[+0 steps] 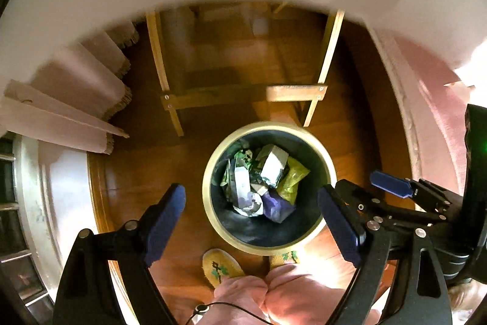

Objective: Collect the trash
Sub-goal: 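Open both tools to drop the box and bag into the bin, then raise both empty tools back toward the table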

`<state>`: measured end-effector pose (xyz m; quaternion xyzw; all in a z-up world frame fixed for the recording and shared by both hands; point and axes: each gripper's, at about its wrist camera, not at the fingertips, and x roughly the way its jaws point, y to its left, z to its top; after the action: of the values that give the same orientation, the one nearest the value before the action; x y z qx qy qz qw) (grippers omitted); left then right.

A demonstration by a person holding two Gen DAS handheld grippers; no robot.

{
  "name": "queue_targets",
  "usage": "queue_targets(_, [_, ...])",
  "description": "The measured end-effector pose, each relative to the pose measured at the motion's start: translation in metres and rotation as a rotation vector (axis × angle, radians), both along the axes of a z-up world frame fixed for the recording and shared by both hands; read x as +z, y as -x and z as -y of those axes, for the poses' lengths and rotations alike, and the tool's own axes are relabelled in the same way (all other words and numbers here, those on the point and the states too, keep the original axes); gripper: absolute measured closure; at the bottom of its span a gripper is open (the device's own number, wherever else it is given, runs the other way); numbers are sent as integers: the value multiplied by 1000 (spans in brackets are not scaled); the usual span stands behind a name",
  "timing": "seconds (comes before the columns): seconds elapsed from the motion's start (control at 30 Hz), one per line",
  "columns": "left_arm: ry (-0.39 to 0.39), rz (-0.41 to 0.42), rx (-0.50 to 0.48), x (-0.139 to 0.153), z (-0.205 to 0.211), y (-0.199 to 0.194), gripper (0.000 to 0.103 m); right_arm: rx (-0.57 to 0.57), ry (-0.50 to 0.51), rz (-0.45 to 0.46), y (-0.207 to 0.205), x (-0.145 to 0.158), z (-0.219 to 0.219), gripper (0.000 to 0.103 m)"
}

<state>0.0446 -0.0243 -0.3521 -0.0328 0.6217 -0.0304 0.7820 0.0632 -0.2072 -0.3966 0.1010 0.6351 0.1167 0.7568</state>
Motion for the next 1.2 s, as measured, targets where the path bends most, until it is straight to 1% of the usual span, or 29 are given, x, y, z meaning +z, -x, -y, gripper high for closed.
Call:
queue_targets(0.07, [-8,24,-1,22,3,4,13,-5,-5,15,1,21,2,42])
queue_targets(0.1, [-12,37,-2,36,5,6,13,-10,-10,25,2,38,2,42])
queue_targets(0.17, [-10,59,3,65,5,8,13,-14,-25,41,4,60,2,40])
queue_targets(0.27, [-3,90,12,107,0,10,13,-13,-33,74,6,104,1,39])
queue_targets(0.3, [-2,106,17,126,-2,11,13,-13,-35,87,7,124,1,39])
queue_targets(0.37, [4,135,24,161,-6,11,13,-16,-39,104,8,150,1,38])
queue_targets(0.4, [7,148,27,175,-9,12,13,-18,-44,117,9,171,1,37])
queue_targets(0.5, [9,189,32,226,-16,13,13,-17,-44,137,9,213,0,35])
queue_targets(0.57, [7,202,36,255,-19,13,13,-14,-50,153,9,242,-3,35])
queue_targets(0.6, [11,209,38,271,-22,14,13,-10,-53,170,9,263,-5,35])
queue_targets(0.67, [20,223,42,299,-26,15,13,-3,-54,193,9,288,-8,34])
queue_targets(0.8, [40,264,56,360,-35,18,13,5,-44,249,9,350,-15,29])
queue_targets(0.87, [39,286,61,385,-39,21,13,4,-50,277,10,376,-16,29])
queue_targets(1.03, [36,334,78,434,-52,31,13,-11,-44,349,13,439,-20,28])
queue_targets(1.13, [20,366,84,461,-57,39,13,-22,-38,397,20,470,-25,28])
queue_targets(1.2, [9,390,87,477,-59,44,13,-29,-26,425,24,485,-27,28])
